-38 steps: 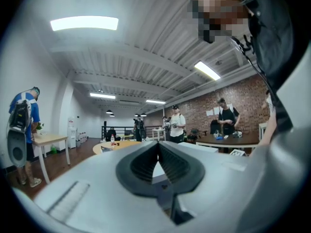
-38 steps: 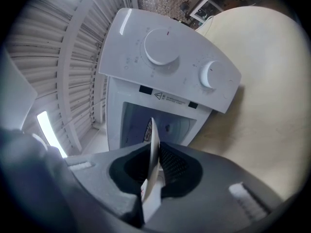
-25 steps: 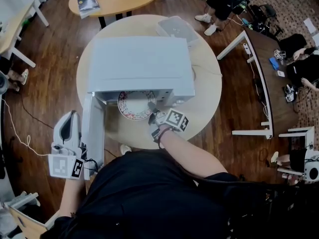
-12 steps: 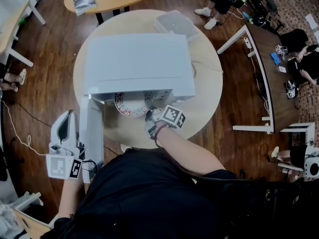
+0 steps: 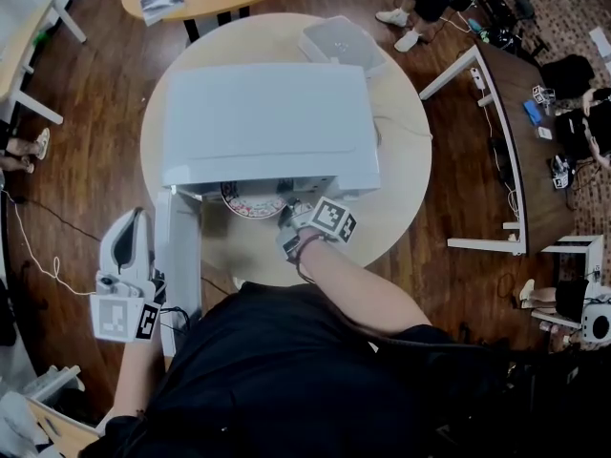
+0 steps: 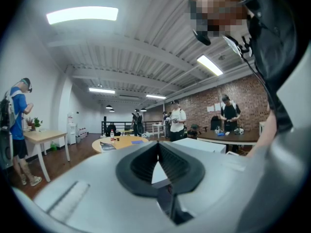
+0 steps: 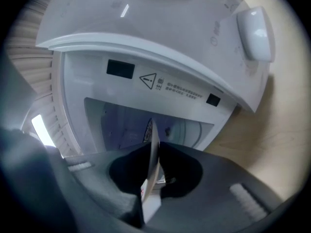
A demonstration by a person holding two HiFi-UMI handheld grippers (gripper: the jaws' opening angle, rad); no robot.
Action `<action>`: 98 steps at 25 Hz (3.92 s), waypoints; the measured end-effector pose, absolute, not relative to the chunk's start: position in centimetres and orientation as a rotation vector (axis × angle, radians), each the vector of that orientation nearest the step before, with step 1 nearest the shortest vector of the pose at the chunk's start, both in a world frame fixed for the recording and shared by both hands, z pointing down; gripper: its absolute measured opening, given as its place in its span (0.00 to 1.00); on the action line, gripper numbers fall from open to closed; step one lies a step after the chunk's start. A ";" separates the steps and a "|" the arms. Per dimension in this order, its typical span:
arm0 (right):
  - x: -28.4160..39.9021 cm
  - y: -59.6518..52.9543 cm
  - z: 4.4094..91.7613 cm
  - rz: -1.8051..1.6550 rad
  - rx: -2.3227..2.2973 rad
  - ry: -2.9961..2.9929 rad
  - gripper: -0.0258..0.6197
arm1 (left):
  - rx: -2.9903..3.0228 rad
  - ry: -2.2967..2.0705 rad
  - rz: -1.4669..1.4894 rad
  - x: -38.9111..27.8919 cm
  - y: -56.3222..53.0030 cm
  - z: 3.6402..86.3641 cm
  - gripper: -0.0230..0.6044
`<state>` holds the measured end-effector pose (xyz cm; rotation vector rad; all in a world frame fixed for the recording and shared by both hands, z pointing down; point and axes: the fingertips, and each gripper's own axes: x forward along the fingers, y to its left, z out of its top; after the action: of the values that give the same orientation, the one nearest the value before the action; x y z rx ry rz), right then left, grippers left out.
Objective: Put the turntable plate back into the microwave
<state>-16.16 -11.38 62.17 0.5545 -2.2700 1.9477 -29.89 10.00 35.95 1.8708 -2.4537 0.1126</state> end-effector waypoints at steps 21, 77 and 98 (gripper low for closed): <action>-18.6 -12.4 63.2 1.986 0.618 -2.260 0.08 | 1.835 -2.429 0.093 -31.6 8.6 36.8 0.04; -21.8 -16.1 66.9 2.044 1.082 -2.166 0.11 | 1.781 -2.366 0.114 -33.7 8.3 39.0 0.04; -18.3 -16.9 66.6 2.005 1.167 -2.194 0.14 | 1.853 -2.392 0.135 -31.8 8.1 37.5 0.04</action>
<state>-18.32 -16.87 66.56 1.1666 -2.1936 2.0045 -31.81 8.11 37.48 1.8526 -2.3925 0.1349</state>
